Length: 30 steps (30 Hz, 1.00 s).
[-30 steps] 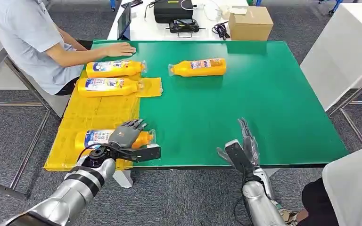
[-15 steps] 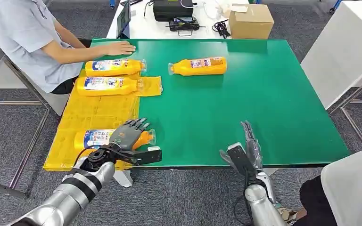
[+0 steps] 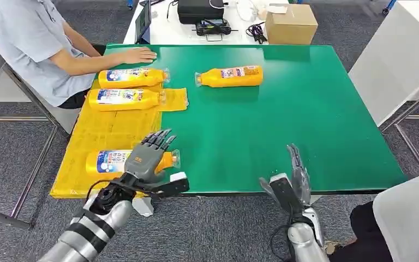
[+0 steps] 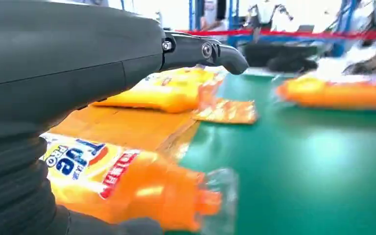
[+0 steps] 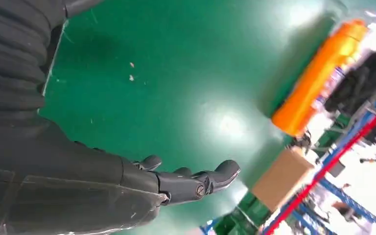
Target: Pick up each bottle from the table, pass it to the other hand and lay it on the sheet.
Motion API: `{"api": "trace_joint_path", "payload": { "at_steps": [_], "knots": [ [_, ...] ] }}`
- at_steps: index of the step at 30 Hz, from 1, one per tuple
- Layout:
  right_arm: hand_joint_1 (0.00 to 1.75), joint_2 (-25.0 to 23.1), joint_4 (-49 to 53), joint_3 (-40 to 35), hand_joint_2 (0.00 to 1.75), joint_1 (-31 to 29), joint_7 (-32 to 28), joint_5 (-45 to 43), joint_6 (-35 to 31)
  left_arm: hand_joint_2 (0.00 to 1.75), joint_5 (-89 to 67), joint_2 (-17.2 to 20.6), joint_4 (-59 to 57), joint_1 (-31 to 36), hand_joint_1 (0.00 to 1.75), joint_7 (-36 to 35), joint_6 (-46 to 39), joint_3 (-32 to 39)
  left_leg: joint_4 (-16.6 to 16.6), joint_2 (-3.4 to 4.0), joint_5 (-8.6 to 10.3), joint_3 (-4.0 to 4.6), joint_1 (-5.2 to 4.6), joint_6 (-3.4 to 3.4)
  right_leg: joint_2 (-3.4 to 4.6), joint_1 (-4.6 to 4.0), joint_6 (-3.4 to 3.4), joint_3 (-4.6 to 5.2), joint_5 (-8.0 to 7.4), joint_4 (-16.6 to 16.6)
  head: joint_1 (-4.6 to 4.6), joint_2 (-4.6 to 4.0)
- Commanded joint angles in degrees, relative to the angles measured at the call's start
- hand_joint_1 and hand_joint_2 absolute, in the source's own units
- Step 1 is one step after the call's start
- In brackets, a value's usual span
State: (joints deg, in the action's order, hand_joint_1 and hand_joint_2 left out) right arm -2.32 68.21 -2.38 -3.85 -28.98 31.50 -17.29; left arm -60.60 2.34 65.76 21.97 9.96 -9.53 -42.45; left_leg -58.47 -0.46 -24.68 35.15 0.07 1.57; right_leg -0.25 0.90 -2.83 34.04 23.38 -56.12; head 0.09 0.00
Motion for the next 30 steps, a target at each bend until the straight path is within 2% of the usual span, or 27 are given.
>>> {"api": "trace_joint_path", "payload": {
  "at_steps": [1,4,5,7,8,9,10,11,12,13,17,20,21,23,25,26,27,28,30],
  "knots": [
    [0.00,-0.78,5.01,0.45,1.75,1.05,-0.10,-0.51,0.73,1.75,7.95,3.31,11.70,-5.32,0.00,5.63,2.86,0.23,0.01,0.17,-0.09,-0.12,0.02,-0.07,0.15,-0.02,0.10,-0.06,0.05,-0.01,0.00,0.00],
    [0.00,-1.53,5.13,0.75,1.75,1.02,-0.97,-4.09,3.03,1.75,12.54,2.17,12.03,-6.59,0.00,8.80,2.78,1.61,0.01,0.16,-0.12,-0.24,0.04,-0.11,0.13,-0.05,0.16,-0.18,0.08,0.00,0.00,0.00],
    [0.00,-2.37,5.69,1.83,1.75,1.15,-1.60,-11.10,8.56,1.75,16.12,1.04,12.80,-8.02,0.00,11.97,1.63,3.05,0.01,0.14,-0.08,-0.14,0.04,-0.09,0.12,-0.05,0.12,-0.09,0.04,0.02,0.00,0.00],
    [0.00,-2.50,5.97,1.62,1.75,1.26,-1.62,-11.04,8.52,1.75,16.11,0.86,13.07,-8.38,0.00,11.98,1.66,2.79,0.01,0.14,-0.09,-0.14,0.02,-0.08,0.12,-0.03,0.12,-0.08,0.05,0.00,0.00,0.00],
    [0.00,-3.43,6.75,2.64,1.75,1.49,-3.30,-16.93,12.35,1.75,20.35,-0.70,13.79,-9.90,0.00,14.24,0.44,4.75,0.01,0.12,-0.06,-0.08,0.02,-0.06,0.10,-0.03,0.08,-0.03,0.03,0.01,0.00,0.00],
    [0.00,-3.22,7.50,2.15,1.75,2.06,-4.25,-17.71,13.44,1.75,23.43,-1.97,14.24,-11.03,0.00,15.82,-0.12,5.98,0.01,0.16,-0.12,-0.20,0.03,-0.09,0.12,-0.04,0.14,-0.13,0.08,0.00,0.00,0.00],
    [0.00,-3.78,8.64,2.09,0.00,2.78,-4.07,-20.44,15.92,1.75,25.79,-3.59,14.82,-12.47,0.00,16.38,-1.05,7.04,0.03,0.14,-0.10,-0.18,0.01,-0.07,0.09,-0.02,0.11,-0.10,0.08,0.01,0.00,0.00],
    [0.00,-4.08,10.94,1.08,0.00,3.64,-5.68,-20.63,16.33,0.00,26.85,-4.42,15.51,-13.24,0.00,17.15,-1.98,7.36,0.02,0.09,-0.07,-0.11,0.01,-0.06,0.05,-0.01,0.08,-0.06,0.06,0.00,0.00,0.00],
    [0.00,-4.30,12.76,-0.23,0.00,4.10,-5.89,-20.34,16.12,0.00,27.66,-4.81,15.83,-13.59,0.00,17.65,-2.49,7.12,-0.01,0.08,-0.14,-0.18,0.02,-0.08,0.04,-0.03,0.12,-0.13,0.14,-0.02,-0.02,0.00],
    [0.00,-4.48,14.44,-1.39,0.00,4.35,-5.92,-20.25,15.59,1.75,29.13,-5.41,16.07,-14.06,0.00,17.45,-2.57,7.30,0.00,0.08,-0.10,-0.13,0.01,-0.06,0.04,-0.02,0.09,-0.09,0.09,0.02,-0.02,0.00],
    [0.00,-5.88,17.15,-2.68,0.00,4.28,-2.67,-21.01,12.25,1.75,30.13,-7.00,16.43,-15.22,0.00,18.10,-5.04,7.38,-0.02,0.17,-0.16,-0.16,0.01,-0.08,0.13,-0.02,0.13,-0.10,0.13,-0.04,0.00,0.00],
    [0.00,-8.01,15.59,-3.12,0.00,3.98,4.98,-18.80,3.15,1.75,37.00,-9.65,17.46,-18.33,0.00,17.69,-4.84,8.48,0.00,0.14,-0.11,-0.11,0.02,-0.08,0.10,-0.03,0.12,-0.04,0.08,-0.01,-0.02,0.00],
    [0.00,-7.57,15.34,-3.85,0.00,4.15,4.43,-18.59,2.18,1.75,39.41,-9.60,17.74,-18.63,0.00,17.65,-2.61,7.60,-0.01,0.21,-0.23,-0.39,0.06,-0.15,0.16,-0.07,0.22,-0.29,0.19,-0.03,0.00,0.00],
    [0.00,-7.89,14.94,-2.81,0.00,4.54,4.42,-19.88,0.74,1.75,43.04,-10.25,17.56,-19.30,0.00,17.84,-0.88,7.25,0.04,0.13,-0.06,-0.02,0.02,-0.05,0.10,-0.03,0.08,0.03,0.02,0.05,0.00,0.00],
    [0.00,-6.85,15.26,-3.14,0.00,4.82,4.81,-19.87,0.41,1.75,47.83,-10.87,16.66,-19.69,0.00,18.78,0.87,7.73,0.04,0.08,-0.07,-0.06,0.02,-0.06,0.04,-0.03,0.09,-0.02,0.05,0.05,0.00,0.00],
    [0.00,-5.40,15.90,-3.86,1.75,5.36,4.59,-18.72,0.85,1.75,49.59,-11.27,16.10,-19.76,0.00,19.82,0.41,8.06,0.06,0.08,-0.10,-0.17,0.03,-0.08,0.04,-0.04,0.13,-0.12,0.09,0.07,0.00,0.00],
    [0.00,-3.91,16.33,-4.94,1.75,5.81,4.19,-13.03,-1.56,1.75,50.01,-11.80,16.12,-20.00,0.00,21.19,-1.30,8.61,0.03,0.09,-0.10,-0.12,0.03,-0.07,0.05,-0.04,0.10,-0.07,0.08,0.05,0.00,0.00],
    [0.00,-3.25,17.02,-5.87,1.75,6.52,5.46,-6.82,-3.77,1.75,48.60,-13.17,16.02,-20.52,0.00,22.98,-7.20,10.31,0.05,0.05,-0.05,-0.04,0.01,-0.04,0.02,-0.01,0.07,-0.01,0.04,0.07,0.00,0.00],
    [0.00,-3.53,17.44,-6.75,1.75,7.24,5.58,-4.98,-4.01,1.75,50.59,-13.84,14.91,-20.48,0.00,21.10,-10.35,11.15,0.05,0.03,-0.10,-0.14,0.03,-0.06,-0.01,-0.04,0.10,-0.12,0.10,0.07,0.00,0.00]
  ]
}}
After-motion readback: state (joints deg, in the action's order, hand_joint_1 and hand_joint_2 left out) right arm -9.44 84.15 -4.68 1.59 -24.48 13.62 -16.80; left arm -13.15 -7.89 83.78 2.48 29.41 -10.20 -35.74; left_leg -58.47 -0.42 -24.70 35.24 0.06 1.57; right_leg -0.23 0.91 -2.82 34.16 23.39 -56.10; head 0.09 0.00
